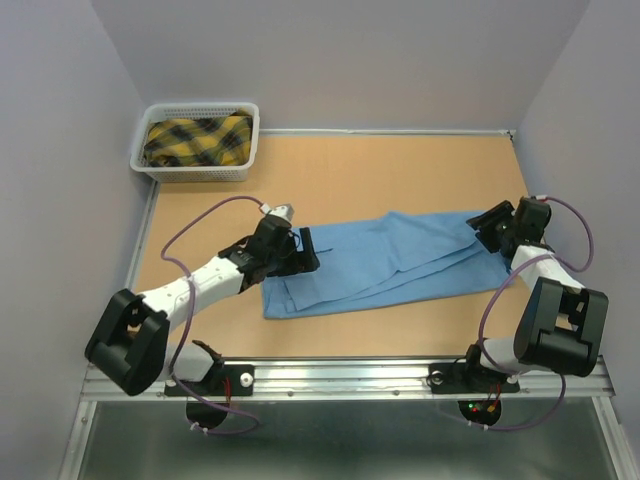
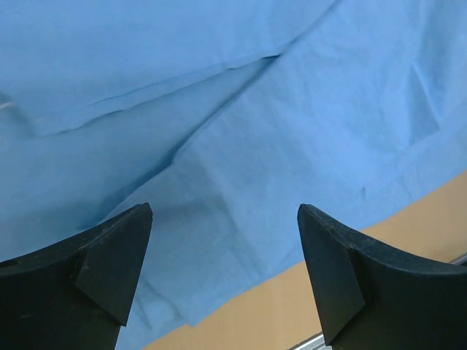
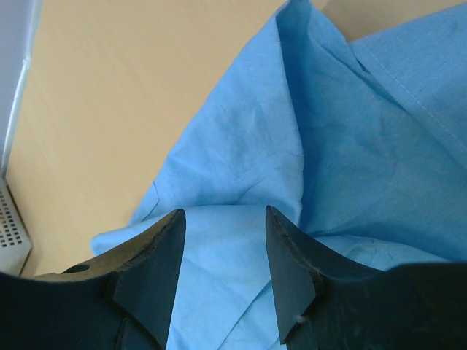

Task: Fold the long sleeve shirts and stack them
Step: Fold the shirt

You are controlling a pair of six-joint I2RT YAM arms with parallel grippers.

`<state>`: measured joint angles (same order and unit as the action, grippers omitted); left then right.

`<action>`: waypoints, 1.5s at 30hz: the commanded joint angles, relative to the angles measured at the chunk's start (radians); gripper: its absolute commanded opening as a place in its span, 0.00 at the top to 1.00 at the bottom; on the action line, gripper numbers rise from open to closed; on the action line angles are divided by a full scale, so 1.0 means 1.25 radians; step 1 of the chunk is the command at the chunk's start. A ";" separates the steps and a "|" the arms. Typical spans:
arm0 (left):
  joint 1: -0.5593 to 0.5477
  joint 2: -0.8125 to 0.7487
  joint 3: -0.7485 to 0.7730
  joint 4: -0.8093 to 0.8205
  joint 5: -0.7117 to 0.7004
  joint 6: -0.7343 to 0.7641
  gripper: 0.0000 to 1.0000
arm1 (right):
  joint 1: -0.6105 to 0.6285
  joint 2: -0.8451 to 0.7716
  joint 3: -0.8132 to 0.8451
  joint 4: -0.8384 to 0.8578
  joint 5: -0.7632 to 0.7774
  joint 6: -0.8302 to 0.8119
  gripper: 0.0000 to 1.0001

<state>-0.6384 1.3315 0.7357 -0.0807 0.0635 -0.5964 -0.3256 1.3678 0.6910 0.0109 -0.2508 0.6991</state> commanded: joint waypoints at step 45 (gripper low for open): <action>0.065 -0.042 -0.099 0.044 -0.091 -0.067 1.00 | 0.006 -0.038 0.008 0.040 -0.064 -0.019 0.47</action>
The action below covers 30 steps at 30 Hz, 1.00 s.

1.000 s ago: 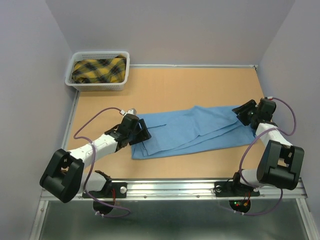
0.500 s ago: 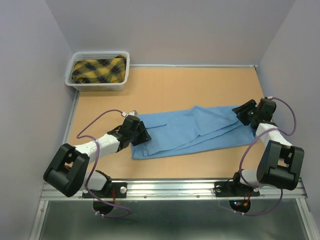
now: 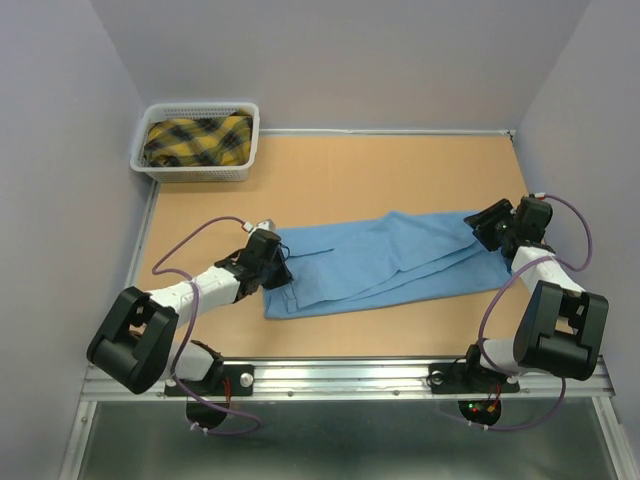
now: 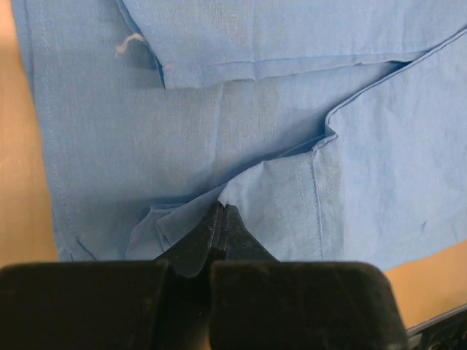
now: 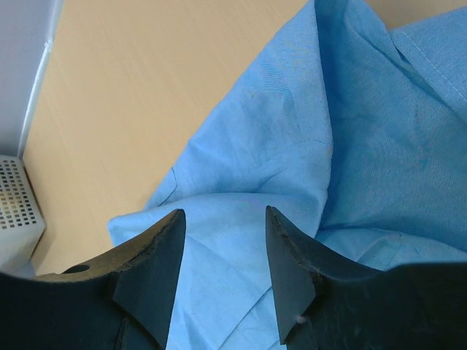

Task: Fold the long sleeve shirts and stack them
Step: Fold the shirt

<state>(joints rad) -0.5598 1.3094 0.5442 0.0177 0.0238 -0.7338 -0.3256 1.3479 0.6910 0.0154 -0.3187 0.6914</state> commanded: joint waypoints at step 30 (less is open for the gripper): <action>0.013 -0.009 0.128 -0.122 0.030 0.096 0.97 | 0.024 0.159 -0.072 0.364 -0.167 0.121 0.48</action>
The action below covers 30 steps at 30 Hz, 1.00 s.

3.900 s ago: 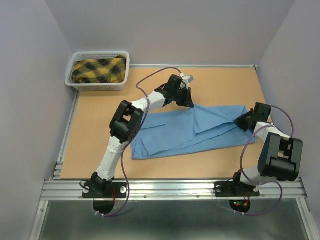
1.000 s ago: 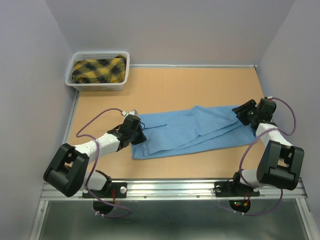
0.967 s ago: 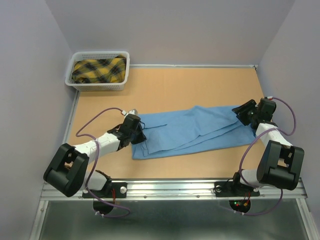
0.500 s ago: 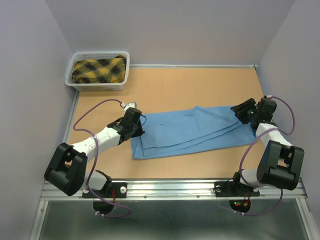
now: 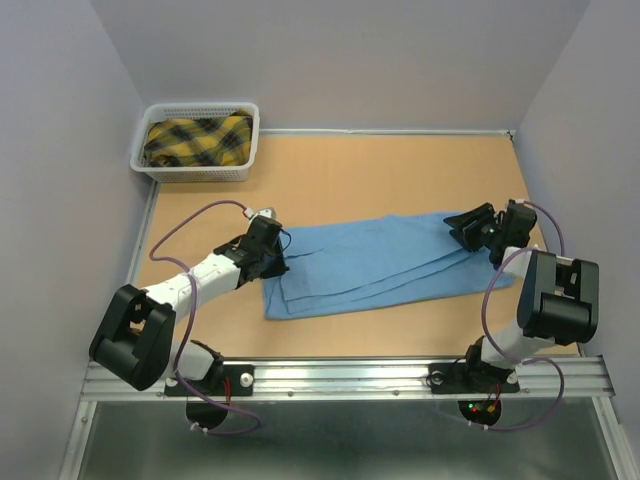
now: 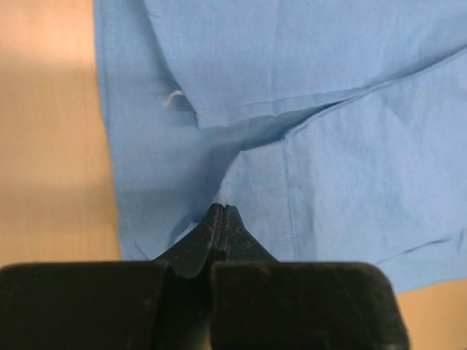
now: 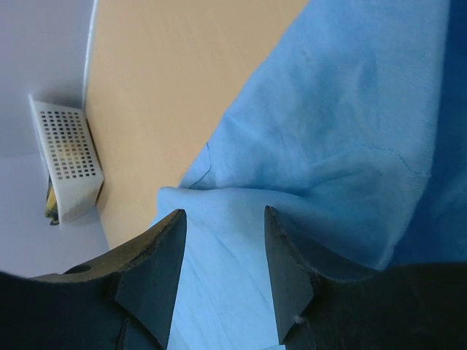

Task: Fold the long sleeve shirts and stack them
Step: Fold the shirt

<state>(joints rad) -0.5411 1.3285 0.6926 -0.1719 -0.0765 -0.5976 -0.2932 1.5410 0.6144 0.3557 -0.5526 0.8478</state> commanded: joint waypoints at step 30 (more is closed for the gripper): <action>-0.021 -0.163 -0.046 -0.055 0.120 -0.055 0.58 | -0.173 0.013 0.032 0.124 -0.048 0.004 0.48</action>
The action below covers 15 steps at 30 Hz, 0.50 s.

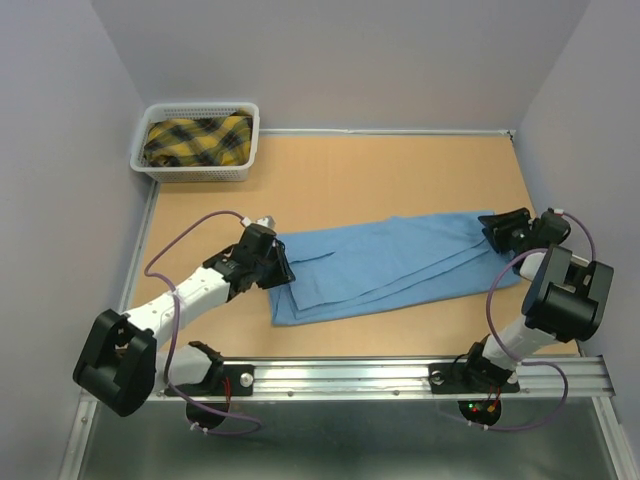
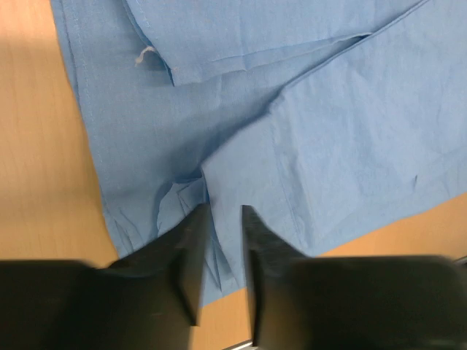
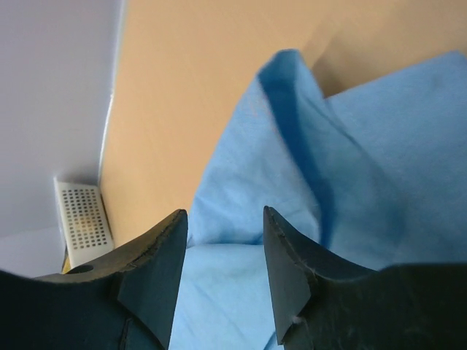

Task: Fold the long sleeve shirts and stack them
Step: Fold the shirt

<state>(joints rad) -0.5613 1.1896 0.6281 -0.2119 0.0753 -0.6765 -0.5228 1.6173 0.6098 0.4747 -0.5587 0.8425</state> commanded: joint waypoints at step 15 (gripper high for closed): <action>-0.014 0.184 0.192 0.223 0.158 0.075 0.28 | 0.061 0.180 0.144 0.221 -0.091 0.116 0.48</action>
<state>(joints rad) -0.5762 1.3296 0.8349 -0.0658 0.1989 -0.6060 -0.4454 1.7557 0.7208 0.6167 -0.6510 0.9375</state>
